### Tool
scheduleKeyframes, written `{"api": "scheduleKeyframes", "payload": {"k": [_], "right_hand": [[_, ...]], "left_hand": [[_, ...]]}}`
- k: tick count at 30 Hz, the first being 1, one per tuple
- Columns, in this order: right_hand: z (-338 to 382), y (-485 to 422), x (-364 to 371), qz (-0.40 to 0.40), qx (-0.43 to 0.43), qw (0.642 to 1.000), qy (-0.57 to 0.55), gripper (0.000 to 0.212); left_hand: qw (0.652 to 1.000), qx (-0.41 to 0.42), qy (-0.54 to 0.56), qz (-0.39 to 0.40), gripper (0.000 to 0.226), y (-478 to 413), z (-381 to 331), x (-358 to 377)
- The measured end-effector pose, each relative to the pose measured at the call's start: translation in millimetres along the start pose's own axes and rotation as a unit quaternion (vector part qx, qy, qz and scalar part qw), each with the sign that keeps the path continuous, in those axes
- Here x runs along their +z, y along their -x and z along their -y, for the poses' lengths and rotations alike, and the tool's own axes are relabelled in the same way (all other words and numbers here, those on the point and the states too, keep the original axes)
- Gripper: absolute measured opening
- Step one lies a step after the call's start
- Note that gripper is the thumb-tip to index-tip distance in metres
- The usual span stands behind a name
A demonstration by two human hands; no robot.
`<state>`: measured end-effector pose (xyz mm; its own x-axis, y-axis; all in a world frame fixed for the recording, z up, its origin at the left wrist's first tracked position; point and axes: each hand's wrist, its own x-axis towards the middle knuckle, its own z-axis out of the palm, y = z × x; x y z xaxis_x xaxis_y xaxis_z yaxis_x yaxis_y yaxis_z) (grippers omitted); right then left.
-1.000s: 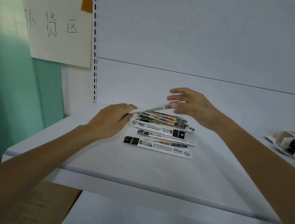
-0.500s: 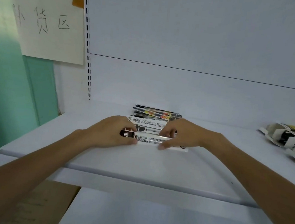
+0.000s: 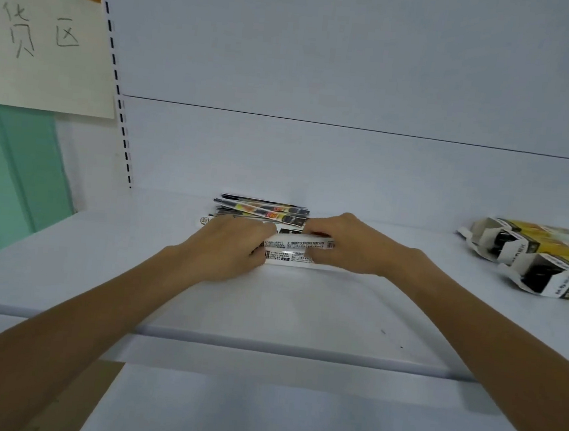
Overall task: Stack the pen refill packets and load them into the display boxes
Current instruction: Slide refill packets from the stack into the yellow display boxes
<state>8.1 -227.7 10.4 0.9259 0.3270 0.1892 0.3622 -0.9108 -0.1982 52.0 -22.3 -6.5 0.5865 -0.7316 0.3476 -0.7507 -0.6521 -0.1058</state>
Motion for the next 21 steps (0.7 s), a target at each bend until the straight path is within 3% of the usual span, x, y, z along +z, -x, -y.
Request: {"api": "scheduleKeyframes", "payload": {"k": [6,11,16,21], "right_hand": [[-48.2,47.6,-27.1,0.039,0.039,0.997,0.044,0.041],[-94.7,88.0,-44.2,0.039,0.035,0.997,0.056,0.029],[-140.3,135.0,-59.7,0.015,0.024,0.998,0.062,0.018],[-163.7,164.6,-70.1,-0.055,-0.014,0.993,0.101,0.016]], "left_hand": [[0.998,-0.026,0.06,0.008,0.014,-36.3,-49.1,3.5],[0.992,-0.028,0.114,0.038,0.012,-66.4,-108.7,13.7],[1.0,-0.011,0.008,-0.006,0.017,-92.8,-168.5,21.6],[1.0,-0.017,0.011,-0.024,0.033,-106.0,-219.3,23.2]]}}
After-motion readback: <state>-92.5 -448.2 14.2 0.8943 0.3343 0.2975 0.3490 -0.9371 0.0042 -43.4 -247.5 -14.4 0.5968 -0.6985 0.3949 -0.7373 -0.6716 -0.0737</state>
